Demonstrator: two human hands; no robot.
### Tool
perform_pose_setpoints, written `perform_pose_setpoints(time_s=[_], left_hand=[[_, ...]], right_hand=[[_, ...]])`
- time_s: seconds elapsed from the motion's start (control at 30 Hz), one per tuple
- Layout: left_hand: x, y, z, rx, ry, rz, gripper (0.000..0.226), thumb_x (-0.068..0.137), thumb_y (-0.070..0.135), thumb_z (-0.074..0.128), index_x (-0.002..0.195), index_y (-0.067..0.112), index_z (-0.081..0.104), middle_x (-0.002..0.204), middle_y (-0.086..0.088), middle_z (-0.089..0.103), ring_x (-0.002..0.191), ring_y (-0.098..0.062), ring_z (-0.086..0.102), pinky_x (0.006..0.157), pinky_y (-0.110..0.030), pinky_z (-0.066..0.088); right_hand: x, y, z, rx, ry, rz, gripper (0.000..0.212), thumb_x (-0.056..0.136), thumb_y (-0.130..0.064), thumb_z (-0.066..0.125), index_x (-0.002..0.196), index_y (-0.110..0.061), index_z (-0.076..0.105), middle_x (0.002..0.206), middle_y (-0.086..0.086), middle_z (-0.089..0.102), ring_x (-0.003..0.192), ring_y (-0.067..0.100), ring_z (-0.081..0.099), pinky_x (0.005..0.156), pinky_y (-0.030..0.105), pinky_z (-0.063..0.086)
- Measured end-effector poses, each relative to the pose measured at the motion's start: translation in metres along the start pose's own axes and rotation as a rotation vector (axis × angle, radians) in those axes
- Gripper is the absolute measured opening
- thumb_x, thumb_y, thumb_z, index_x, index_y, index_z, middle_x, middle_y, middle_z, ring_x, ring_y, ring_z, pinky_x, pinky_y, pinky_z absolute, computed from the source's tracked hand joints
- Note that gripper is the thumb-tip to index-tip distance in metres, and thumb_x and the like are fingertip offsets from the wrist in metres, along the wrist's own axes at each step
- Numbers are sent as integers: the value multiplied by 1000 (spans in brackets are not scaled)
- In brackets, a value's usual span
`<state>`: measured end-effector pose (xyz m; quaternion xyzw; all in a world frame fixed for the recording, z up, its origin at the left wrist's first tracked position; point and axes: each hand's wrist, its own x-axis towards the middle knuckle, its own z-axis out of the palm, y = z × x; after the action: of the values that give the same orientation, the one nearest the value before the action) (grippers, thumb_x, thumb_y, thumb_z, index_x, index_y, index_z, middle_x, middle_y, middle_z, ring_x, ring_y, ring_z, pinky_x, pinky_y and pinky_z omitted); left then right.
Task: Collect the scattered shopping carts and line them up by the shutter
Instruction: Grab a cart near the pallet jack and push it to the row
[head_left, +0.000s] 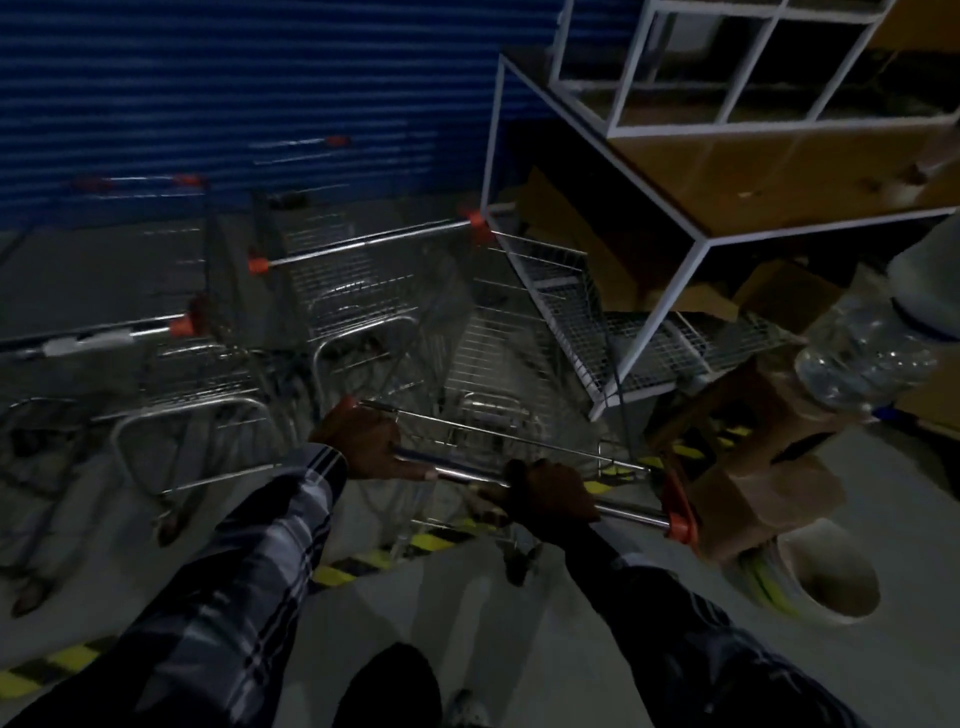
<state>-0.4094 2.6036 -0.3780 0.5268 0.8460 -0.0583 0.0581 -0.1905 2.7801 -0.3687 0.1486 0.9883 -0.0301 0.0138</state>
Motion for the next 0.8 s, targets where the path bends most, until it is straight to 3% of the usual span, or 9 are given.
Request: perform_pose_setpoints(time_s=[0.1, 0.23, 0.33, 0.43, 0.5, 0.57, 0.63, 0.7, 0.8], left_hand=[[56, 1, -13, -34, -34, -22, 114, 41, 108, -4, 70, 25, 70, 78, 12, 70, 91, -9, 64, 96, -37, 33], [129, 7, -37, -45, -13, -33, 119, 41, 105, -7, 74, 23, 73, 78, 10, 71, 84, -6, 59, 101, -35, 26], [192, 6, -37, -40, 36, -76, 107, 50, 106, 4, 66, 23, 70, 70, 10, 66, 85, -10, 64, 98, -39, 37], [253, 8, -37, -57, 71, -108, 105, 53, 105, 4, 67, 24, 70, 63, 12, 59, 79, -12, 65, 103, -47, 37], [285, 13, -43, -80, 92, -163, 103, 53, 103, 2, 69, 26, 67, 70, 10, 65, 83, -14, 66, 108, -50, 32], [310, 21, -49, -80, 100, -199, 96, 55, 102, -2, 70, 30, 61, 77, 7, 70, 86, -17, 68, 106, -49, 35], [337, 24, -52, -79, 104, -220, 82, 63, 100, 9, 71, 32, 55, 83, 6, 72, 89, -18, 68, 105, -48, 35], [363, 27, -56, -89, 89, -250, 82, 69, 97, 17, 81, 30, 62, 93, 5, 73, 96, -19, 67, 107, -50, 30], [396, 33, -61, -98, 93, -285, 75, 77, 90, 27, 95, 29, 65, 101, 4, 71, 103, -22, 65, 110, -53, 24]], right_hand=[[41, 42, -1, 5, 29, -45, 108, 62, -89, -3, 108, -16, 61, 91, 13, 70, 88, 34, 66, 65, 33, 40], [102, 104, -6, 1, 58, -58, 97, 74, -88, 8, 92, -13, 67, 72, 17, 66, 68, 37, 66, 57, 35, 46], [152, 159, -5, 32, 16, -40, 87, 75, -86, 20, 103, -17, 65, 87, 16, 67, 83, 36, 66, 64, 35, 45], [202, 208, -15, 70, -28, -21, 91, 71, -90, 10, 98, -21, 63, 85, 13, 66, 83, 33, 65, 65, 35, 47], [233, 239, -20, 70, -54, -15, 95, 70, -94, 8, 96, -22, 63, 87, 11, 67, 85, 32, 65, 68, 38, 52], [260, 264, -29, 28, -95, -36, 83, 75, -88, 18, 93, -22, 65, 91, 8, 68, 89, 29, 65, 72, 38, 53], [285, 287, -35, 6, -148, -49, 66, 82, -80, 30, 81, -22, 63, 87, 5, 69, 86, 26, 65, 71, 35, 51], [311, 311, -37, 8, -159, -57, 60, 83, -77, 36, 75, -23, 58, 83, 5, 69, 85, 25, 65, 70, 34, 48], [344, 345, -31, 3, -116, -101, 61, 83, -77, 41, 87, -22, 68, 95, 3, 72, 94, 24, 66, 76, 34, 51]])
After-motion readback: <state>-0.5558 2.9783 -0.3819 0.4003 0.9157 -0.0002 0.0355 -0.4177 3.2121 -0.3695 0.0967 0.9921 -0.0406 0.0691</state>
